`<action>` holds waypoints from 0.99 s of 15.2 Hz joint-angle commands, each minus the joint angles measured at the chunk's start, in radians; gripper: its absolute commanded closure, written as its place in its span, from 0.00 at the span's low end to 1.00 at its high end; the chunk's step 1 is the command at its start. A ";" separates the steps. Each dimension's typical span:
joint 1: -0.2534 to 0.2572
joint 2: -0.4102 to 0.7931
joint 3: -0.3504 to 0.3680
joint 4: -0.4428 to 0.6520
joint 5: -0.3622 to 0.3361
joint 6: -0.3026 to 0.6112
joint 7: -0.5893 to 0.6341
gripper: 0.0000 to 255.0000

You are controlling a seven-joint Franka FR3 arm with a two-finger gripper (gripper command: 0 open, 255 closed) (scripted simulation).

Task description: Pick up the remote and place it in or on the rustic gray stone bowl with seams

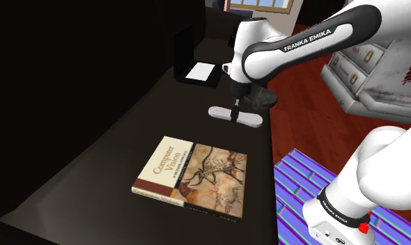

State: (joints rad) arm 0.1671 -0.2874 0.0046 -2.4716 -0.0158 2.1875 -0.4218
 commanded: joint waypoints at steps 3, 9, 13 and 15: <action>0.000 -0.031 -0.001 0.028 0.000 -0.059 -0.002 1.00; 0.000 -0.062 -0.001 0.083 0.001 -0.145 -0.004 1.00; 0.000 -0.078 -0.001 0.124 0.002 -0.202 -0.005 1.00; 0.000 -0.084 -0.001 0.146 0.002 -0.230 -0.005 1.00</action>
State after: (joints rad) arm 0.1670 -0.3673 0.0033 -2.3351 -0.0140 1.9713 -0.4269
